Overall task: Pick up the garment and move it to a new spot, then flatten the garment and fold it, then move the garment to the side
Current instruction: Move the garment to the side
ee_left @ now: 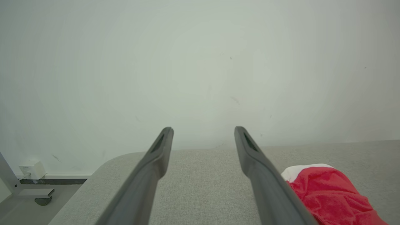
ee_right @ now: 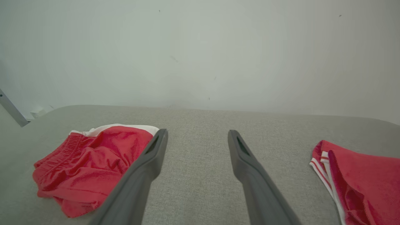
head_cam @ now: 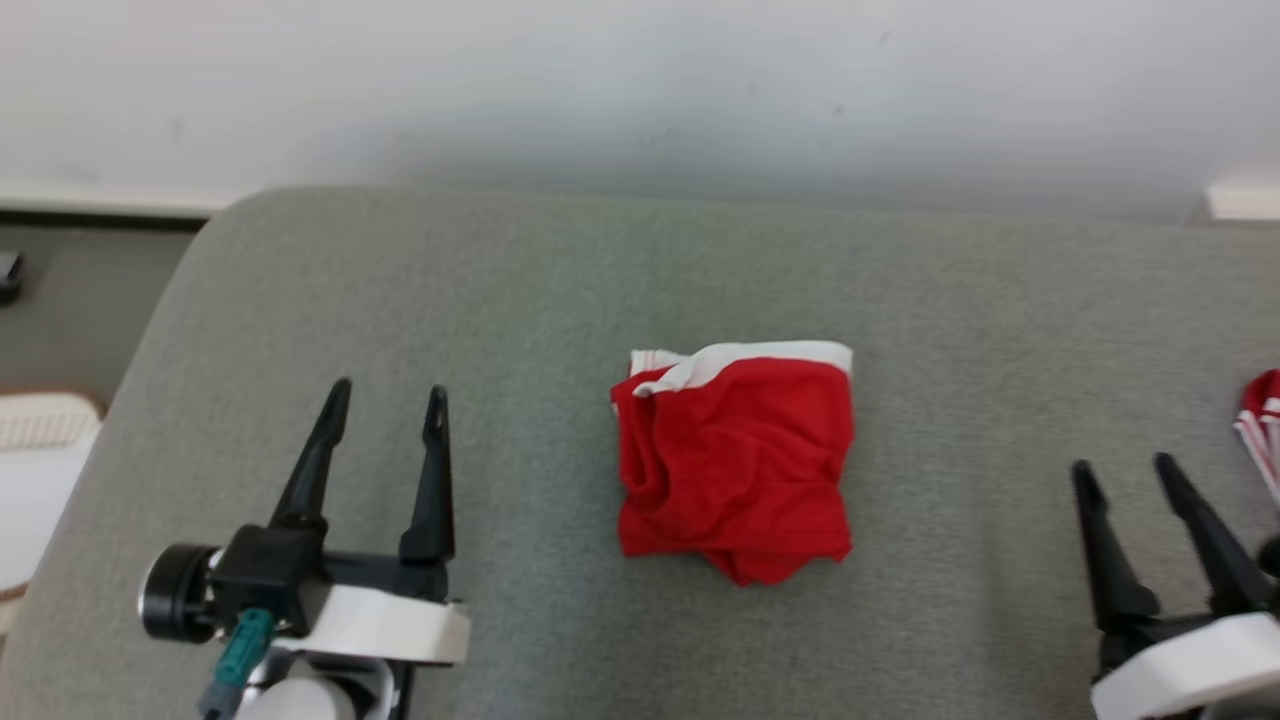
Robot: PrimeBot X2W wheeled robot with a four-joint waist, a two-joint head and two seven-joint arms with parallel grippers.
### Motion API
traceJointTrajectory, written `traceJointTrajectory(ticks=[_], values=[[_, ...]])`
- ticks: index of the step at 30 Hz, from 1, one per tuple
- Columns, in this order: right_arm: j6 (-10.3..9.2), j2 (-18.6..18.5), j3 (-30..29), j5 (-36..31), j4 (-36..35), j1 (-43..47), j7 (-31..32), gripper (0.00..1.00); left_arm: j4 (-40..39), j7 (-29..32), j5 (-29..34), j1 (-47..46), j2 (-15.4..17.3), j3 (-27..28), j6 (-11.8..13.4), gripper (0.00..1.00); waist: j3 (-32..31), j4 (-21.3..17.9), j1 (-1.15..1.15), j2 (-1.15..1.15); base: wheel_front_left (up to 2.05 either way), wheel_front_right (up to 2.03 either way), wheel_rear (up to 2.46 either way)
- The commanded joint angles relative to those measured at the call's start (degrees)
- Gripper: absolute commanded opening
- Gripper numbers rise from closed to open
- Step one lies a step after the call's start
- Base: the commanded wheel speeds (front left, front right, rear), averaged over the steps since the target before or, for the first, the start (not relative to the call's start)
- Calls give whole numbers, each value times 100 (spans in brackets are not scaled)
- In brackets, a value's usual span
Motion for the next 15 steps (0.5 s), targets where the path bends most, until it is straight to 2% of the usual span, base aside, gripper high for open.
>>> traceJointTrajectory(ticks=[1,8,15], values=[[-12,-42,181,110,273,-272,-15,100,-24,-94,124,-195,-92,-22,-32,100,409,361,0,0,0,0,0],[-13,66,852,431,1324,-1142,-203,100,41,-173,214,-617,-438,-120,-140,100,943,830,0,0,0,0,0],[-12,155,1299,708,2276,-1608,-129,100,-63,-180,435,-792,-646,-64,-253,100,1071,1059,0,0,0,0,0]])
